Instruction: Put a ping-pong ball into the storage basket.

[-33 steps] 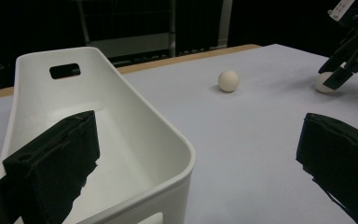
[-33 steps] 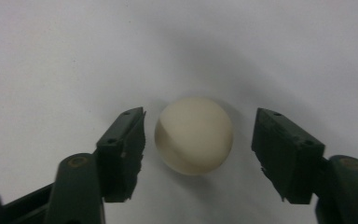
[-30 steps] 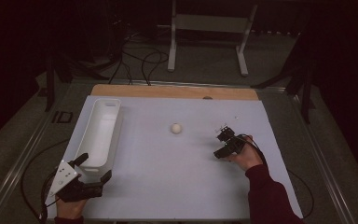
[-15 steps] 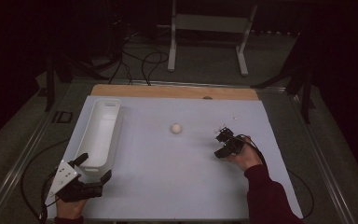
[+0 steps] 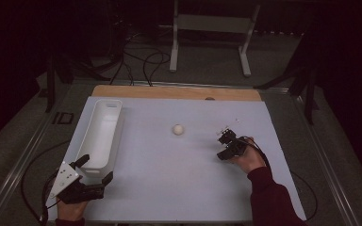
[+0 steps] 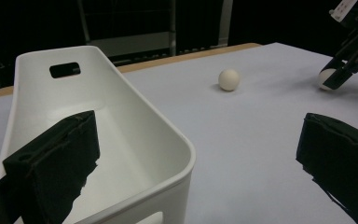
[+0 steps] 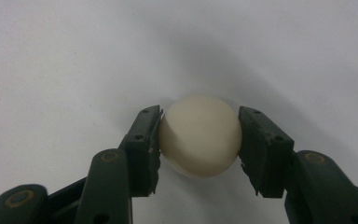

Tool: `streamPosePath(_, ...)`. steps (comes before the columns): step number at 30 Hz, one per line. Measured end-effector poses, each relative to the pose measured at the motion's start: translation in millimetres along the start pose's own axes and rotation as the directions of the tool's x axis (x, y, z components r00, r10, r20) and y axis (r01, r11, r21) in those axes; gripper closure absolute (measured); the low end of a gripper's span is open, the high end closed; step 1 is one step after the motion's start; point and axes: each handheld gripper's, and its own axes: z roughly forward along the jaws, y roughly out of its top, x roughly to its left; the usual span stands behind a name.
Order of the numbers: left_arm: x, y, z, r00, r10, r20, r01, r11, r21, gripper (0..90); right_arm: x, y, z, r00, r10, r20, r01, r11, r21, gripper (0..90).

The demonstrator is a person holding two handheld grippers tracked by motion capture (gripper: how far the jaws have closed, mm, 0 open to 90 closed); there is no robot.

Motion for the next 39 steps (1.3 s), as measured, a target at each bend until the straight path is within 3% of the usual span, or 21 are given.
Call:
streamPosePath(25, 0.0, 0.0, 0.0, 1.0000, -0.002, -0.001, 0.002, 1.0000, -0.001, 0.0, 3.4, 2.6, -12.6, 0.9997, -0.003, 0.023, 0.003, 1.000, -0.023, 50.5)
streamPosePath(39, -0.2, 0.1, -0.1, 1.0000, -0.002, 0.001, 0.002, 1.0000, -0.001, 0.0, 12.5, 11.7, -24.8, 0.9993, -0.030, 0.024, 0.031, 0.998, -0.053, 50.5)
